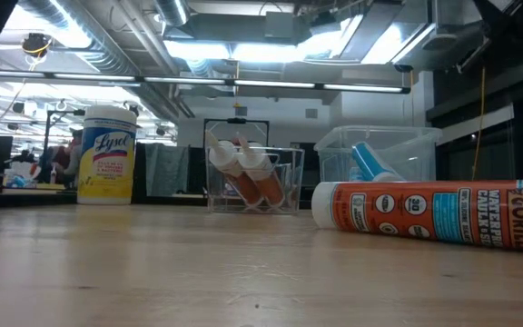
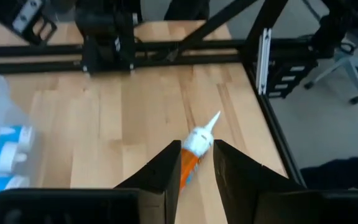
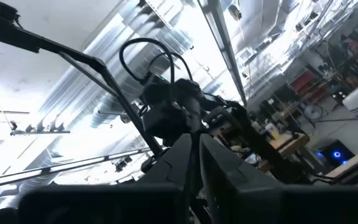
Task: Pick & place silicon tubes, Sealant and Lysol wipes
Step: Put the orange sealant into the left transparent bin
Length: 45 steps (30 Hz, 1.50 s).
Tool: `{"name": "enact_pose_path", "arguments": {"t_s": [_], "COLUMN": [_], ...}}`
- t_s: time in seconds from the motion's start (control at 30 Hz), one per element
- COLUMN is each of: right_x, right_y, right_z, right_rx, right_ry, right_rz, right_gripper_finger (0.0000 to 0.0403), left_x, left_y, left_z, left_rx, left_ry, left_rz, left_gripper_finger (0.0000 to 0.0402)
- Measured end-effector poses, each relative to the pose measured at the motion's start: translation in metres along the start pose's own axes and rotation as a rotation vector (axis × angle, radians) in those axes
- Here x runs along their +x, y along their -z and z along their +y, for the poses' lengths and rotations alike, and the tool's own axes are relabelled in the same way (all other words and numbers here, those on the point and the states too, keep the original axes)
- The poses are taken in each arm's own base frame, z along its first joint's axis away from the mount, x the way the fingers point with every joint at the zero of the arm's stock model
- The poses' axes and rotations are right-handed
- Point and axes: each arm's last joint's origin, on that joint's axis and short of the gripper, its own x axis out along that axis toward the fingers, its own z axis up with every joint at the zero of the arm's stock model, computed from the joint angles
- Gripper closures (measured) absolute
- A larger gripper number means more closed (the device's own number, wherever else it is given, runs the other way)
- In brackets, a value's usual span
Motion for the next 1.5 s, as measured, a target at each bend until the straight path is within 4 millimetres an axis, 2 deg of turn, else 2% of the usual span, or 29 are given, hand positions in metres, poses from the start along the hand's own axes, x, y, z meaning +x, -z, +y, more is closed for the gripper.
{"name": "enact_pose_path", "arguments": {"t_s": [0.17, 0.3, 0.7, 0.9, 1.13, 1.27, 1.5], "right_x": [0.0, 0.0, 0.0, 0.0, 0.0, 0.0, 0.0], "right_y": [0.001, 0.001, 0.003, 0.003, 0.003, 0.003, 0.003], "right_z": [-0.001, -0.001, -0.003, -0.003, -0.003, -0.003, -0.003], "right_rx": [-0.001, -0.002, -0.004, -0.003, -0.001, -0.002, -0.001], "right_ry": [0.009, 0.011, 0.032, 0.033, 0.034, 0.035, 0.035], "right_rz": [0.009, 0.012, 0.024, 0.023, 0.022, 0.023, 0.025], "right_gripper_finger": [0.0368, 0.0368, 0.0368, 0.0368, 0.0368, 0.0368, 0.0368], "left_x": [0.0, -0.011, -0.078, -0.093, -0.093, -0.093, -0.12], "left_y": [-0.005, -0.01, -0.022, -0.017, 0.002, 0.005, 0.008], "left_z": [0.0, -0.001, -0.003, -0.003, -0.001, 0.0, 0.009], "left_rx": [0.005, 0.007, 0.081, 0.086, 0.075, 0.08, 0.074], "left_ry": [-0.014, -0.041, -0.127, -0.133, -0.143, -0.153, -0.2], "left_rz": [-0.057, -0.096, -0.195, -0.153, 0.049, 0.077, 0.091], "left_gripper_finger": [0.0313, 0.0314, 0.032, 0.0321, 0.033, 0.0335, 0.0339]}}
